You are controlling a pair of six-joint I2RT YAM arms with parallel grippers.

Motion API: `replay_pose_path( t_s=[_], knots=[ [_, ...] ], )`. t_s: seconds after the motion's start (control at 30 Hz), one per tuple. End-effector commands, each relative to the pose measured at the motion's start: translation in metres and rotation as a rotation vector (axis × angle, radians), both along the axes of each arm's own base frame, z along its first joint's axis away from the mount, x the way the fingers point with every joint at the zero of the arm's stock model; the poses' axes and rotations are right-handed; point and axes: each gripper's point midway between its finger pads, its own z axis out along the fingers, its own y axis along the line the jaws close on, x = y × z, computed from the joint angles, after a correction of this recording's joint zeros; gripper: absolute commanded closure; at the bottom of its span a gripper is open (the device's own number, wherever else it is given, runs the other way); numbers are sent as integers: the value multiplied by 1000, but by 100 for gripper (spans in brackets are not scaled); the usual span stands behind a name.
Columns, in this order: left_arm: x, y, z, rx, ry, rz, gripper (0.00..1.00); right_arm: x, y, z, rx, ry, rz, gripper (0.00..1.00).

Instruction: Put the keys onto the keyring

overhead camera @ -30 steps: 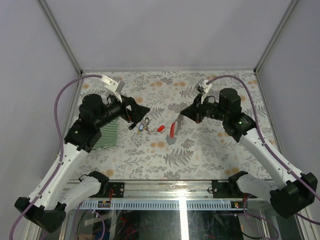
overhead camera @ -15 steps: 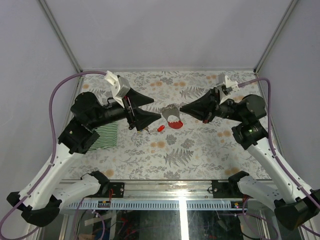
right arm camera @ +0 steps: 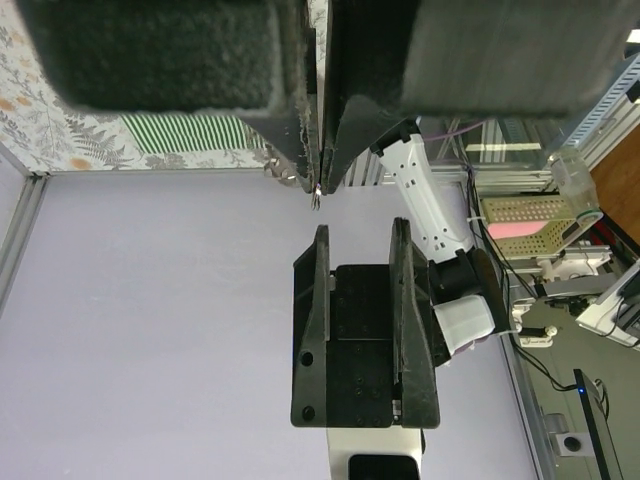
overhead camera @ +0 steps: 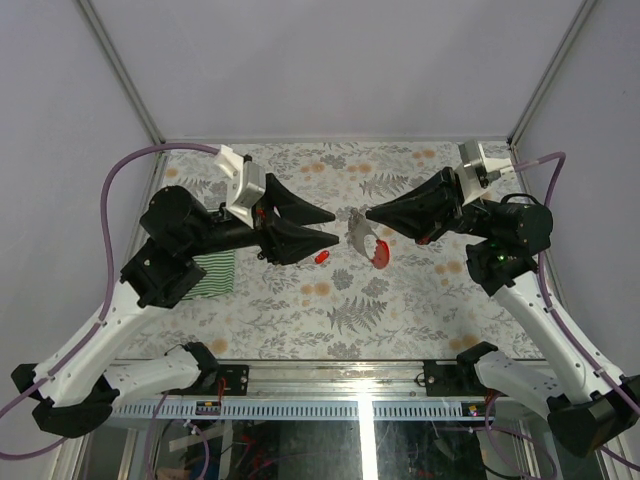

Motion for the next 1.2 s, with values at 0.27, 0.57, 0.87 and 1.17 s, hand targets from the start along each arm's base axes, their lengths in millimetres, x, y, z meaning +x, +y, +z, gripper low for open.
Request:
replay_pose_path(
  t_s=[0.27,0.57,0.87,1.17],
  knots=[
    [-5,-19,22,-51,-75,-25,66,-20,-4,25,53,-83,41,100],
    [-6,-24,22,-56,-77,-26,68,-27,-3,24,43,-89,81,100],
    [-9,-30,25,-62,-86,-41,73,-29,0,21,38,-81,99,100],
    [-7,-34,22,-56,-86,-38,74,-33,2,19,28,-82,120,100]
  ],
)
